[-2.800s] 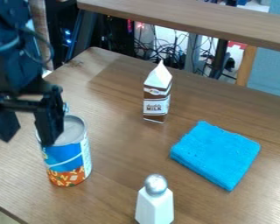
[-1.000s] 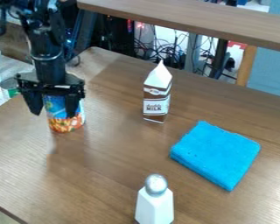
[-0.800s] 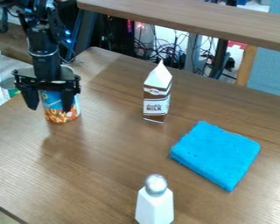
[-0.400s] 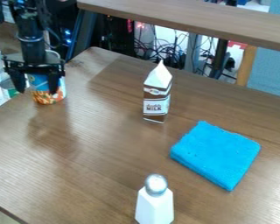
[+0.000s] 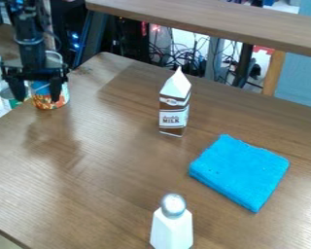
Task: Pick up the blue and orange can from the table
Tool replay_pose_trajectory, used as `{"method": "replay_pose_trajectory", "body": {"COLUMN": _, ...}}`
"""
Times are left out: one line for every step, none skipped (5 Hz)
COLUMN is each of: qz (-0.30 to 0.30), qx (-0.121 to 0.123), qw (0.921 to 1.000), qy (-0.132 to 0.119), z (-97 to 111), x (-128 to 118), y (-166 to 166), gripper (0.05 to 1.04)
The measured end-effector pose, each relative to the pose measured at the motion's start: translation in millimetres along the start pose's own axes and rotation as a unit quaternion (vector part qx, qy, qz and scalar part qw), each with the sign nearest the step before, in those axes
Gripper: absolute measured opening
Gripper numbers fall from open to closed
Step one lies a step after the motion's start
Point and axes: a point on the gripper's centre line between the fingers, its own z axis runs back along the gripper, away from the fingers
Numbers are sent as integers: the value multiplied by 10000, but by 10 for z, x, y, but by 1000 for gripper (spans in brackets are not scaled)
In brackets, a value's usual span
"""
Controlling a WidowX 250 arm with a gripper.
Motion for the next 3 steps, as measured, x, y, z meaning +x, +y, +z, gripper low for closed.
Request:
{"method": "replay_pose_trajectory", "body": {"qz": -214, "qx": -406, "qw": 9989, "qy": 66, "z": 290, "x": -229, "y": -78, "gripper": 1001}}
{"method": "replay_pose_trajectory", "body": {"qz": -432, "qx": -728, "qw": 9964, "qy": -14, "z": 758, "x": -572, "y": -101, "gripper": 1001}}
{"method": "replay_pose_trajectory", "body": {"qz": -813, "qx": -1011, "qw": 9915, "qy": 136, "z": 1198, "x": -1048, "y": -105, "gripper": 1001}}
